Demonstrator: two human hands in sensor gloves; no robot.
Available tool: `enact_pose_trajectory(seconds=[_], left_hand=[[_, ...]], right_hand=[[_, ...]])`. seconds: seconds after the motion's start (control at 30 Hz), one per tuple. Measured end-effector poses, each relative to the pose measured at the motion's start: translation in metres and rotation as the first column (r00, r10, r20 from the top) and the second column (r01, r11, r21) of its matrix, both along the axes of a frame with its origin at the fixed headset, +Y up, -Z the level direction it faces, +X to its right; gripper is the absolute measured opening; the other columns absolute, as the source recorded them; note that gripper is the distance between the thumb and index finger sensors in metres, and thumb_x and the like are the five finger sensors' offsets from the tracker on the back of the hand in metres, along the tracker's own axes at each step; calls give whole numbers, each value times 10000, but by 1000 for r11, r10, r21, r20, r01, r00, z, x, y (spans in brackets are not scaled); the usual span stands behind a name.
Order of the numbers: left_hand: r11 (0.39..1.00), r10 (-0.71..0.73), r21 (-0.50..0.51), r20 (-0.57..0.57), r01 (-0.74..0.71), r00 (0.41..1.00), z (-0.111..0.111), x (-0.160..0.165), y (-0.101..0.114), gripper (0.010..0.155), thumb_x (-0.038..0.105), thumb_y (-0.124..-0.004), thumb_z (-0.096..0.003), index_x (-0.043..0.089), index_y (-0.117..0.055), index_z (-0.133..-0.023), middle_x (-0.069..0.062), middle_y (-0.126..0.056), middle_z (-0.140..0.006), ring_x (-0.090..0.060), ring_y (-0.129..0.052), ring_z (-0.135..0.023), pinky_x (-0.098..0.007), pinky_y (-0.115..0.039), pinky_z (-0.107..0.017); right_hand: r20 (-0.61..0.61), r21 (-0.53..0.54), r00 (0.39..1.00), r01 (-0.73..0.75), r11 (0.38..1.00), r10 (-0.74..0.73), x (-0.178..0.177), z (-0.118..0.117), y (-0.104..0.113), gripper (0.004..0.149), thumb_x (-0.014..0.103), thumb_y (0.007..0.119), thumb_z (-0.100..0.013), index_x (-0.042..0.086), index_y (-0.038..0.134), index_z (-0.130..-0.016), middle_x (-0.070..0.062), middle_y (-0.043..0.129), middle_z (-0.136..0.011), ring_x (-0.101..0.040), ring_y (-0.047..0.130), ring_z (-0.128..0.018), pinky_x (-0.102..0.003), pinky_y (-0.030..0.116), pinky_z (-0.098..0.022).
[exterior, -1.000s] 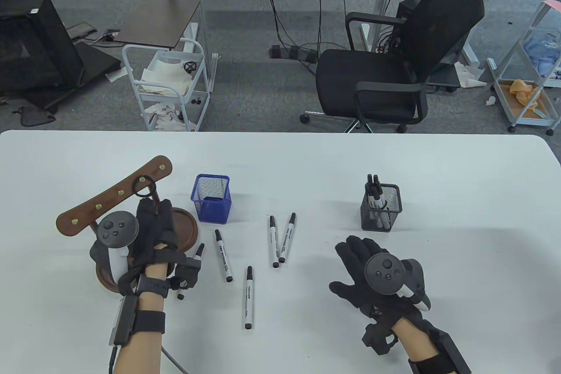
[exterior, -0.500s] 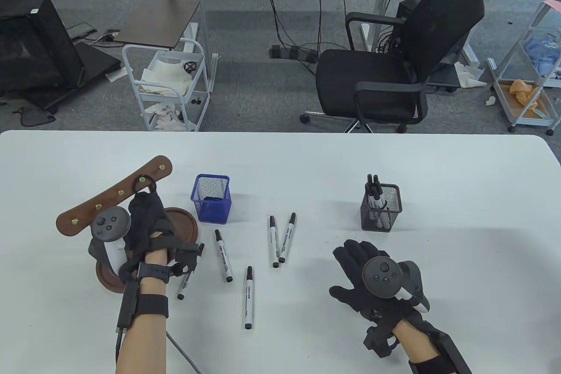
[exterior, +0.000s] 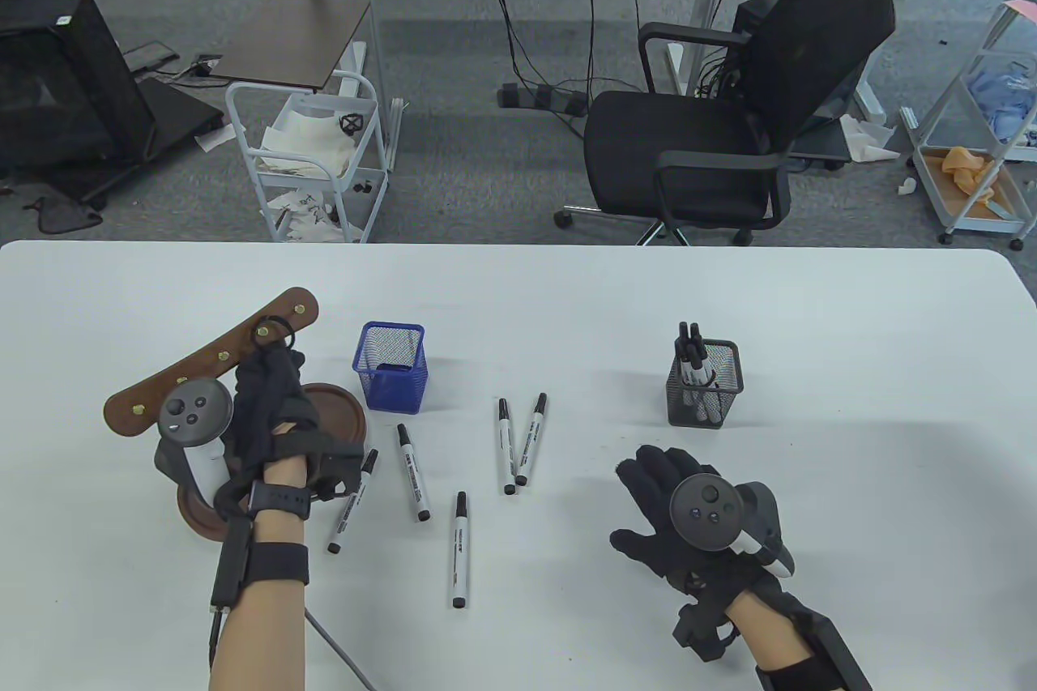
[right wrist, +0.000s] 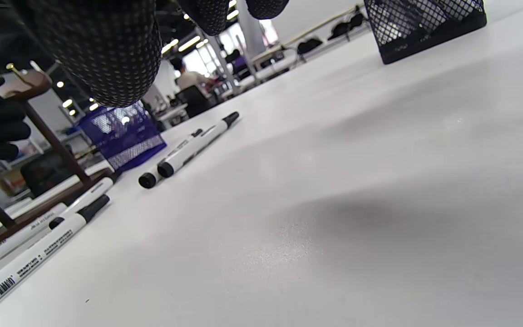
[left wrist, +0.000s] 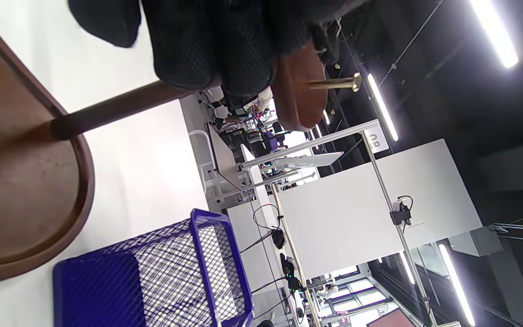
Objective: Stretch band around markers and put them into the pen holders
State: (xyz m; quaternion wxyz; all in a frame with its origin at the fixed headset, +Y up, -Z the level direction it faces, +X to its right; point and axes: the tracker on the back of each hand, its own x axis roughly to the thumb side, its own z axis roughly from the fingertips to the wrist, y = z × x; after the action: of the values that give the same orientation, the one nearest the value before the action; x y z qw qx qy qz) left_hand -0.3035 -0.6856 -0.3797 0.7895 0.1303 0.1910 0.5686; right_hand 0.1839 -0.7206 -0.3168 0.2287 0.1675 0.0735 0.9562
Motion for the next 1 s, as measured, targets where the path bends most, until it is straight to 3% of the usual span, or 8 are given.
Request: enact_pose_trajectory(seconds=[0.33,0.67,0.83,1.0], left_hand=[[997,-71,43,59,69,996,8,9,14,423,352,-565,-646,109,-579,-991,-144,-778,-1045,-431,-762,-994,-671,-574,-734],[992,-106,88,212,89,972,22,39,13,413,351,-604,-646,103,-629,-976,-153,-819,-1018,-437,-787,-972,-670,-587,-727],[994,-101,81,331,78,938,28,66,8,410,354,-618,-642,98,-649,-961,-168,-841,-993,-435,-807,-954,-674,-586,-723],[993,-115,77,487,88,866,34,105,7,408,354,-640,-633,96,-681,-946,-162,-870,-972,-439,-825,-938,-681,-590,-716]], right_hand=[[3,-8,1000,2,1000,-2,0,-1,-1,812,457,872,-460,210,456,-1113,-146,308,-1257,-453,193,-1098,-709,183,-733],[-1,-20,1000,-8,1000,8,-2,-1,-3,806,458,866,-463,213,456,-1112,-144,311,-1256,-452,196,-1099,-708,188,-734],[-1,-25,1000,-9,1000,9,-3,-2,-4,798,453,862,-466,216,456,-1112,-146,311,-1256,-452,199,-1099,-708,191,-735],[-2,-48,1000,16,999,-17,-3,-3,-6,778,448,845,-476,218,453,-1108,-139,322,-1253,-450,217,-1099,-704,209,-744]])
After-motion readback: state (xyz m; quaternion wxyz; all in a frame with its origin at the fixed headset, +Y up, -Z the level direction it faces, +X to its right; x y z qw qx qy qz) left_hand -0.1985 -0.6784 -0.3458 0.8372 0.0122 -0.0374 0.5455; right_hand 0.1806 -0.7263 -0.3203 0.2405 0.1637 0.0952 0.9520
